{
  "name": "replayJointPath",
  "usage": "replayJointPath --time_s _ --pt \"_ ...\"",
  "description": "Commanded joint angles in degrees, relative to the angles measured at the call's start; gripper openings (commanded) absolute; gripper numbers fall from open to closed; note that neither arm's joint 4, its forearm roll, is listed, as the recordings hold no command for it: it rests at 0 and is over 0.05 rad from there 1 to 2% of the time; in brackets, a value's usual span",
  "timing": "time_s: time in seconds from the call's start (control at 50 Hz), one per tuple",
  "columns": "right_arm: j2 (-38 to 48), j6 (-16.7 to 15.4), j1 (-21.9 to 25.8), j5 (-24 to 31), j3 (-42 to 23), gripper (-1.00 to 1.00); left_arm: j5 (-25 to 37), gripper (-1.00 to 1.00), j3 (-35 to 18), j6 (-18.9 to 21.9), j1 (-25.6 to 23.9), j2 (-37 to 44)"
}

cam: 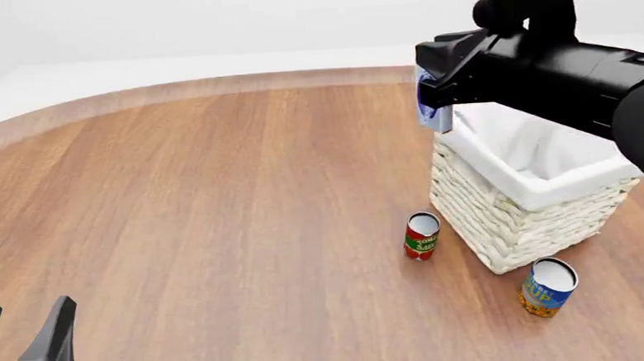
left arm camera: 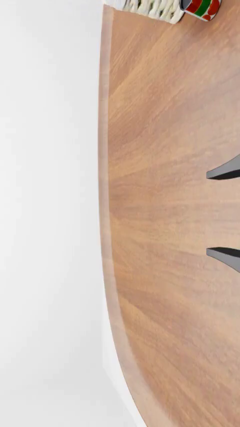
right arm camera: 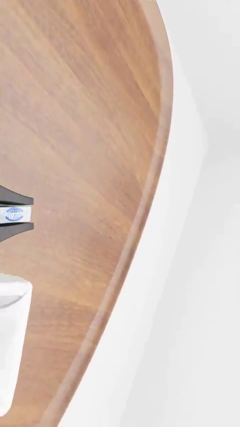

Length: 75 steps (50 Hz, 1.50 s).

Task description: Pick up the alphabet soup and the cream cheese box, and put them in the basket.

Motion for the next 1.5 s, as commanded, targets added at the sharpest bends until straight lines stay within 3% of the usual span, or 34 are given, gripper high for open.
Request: replayJointPath --time_s 0.02,0.66,1.5 --pt "-3.10 -0.11 -2.82 1.53 0.61 -1.00 0.00 1.00 0.00 0.00 0.00 0.00" --pt "-12.72 -0.87 -12.69 6.38 4.91 -1.00 0.00 1.00 0.00 0.00 0.00 0.00" --pt "-4.08 -2.54 -19.52 5.40 5.19 -1.00 0.00 1.00 0.00 0.00 0.00 0.00"
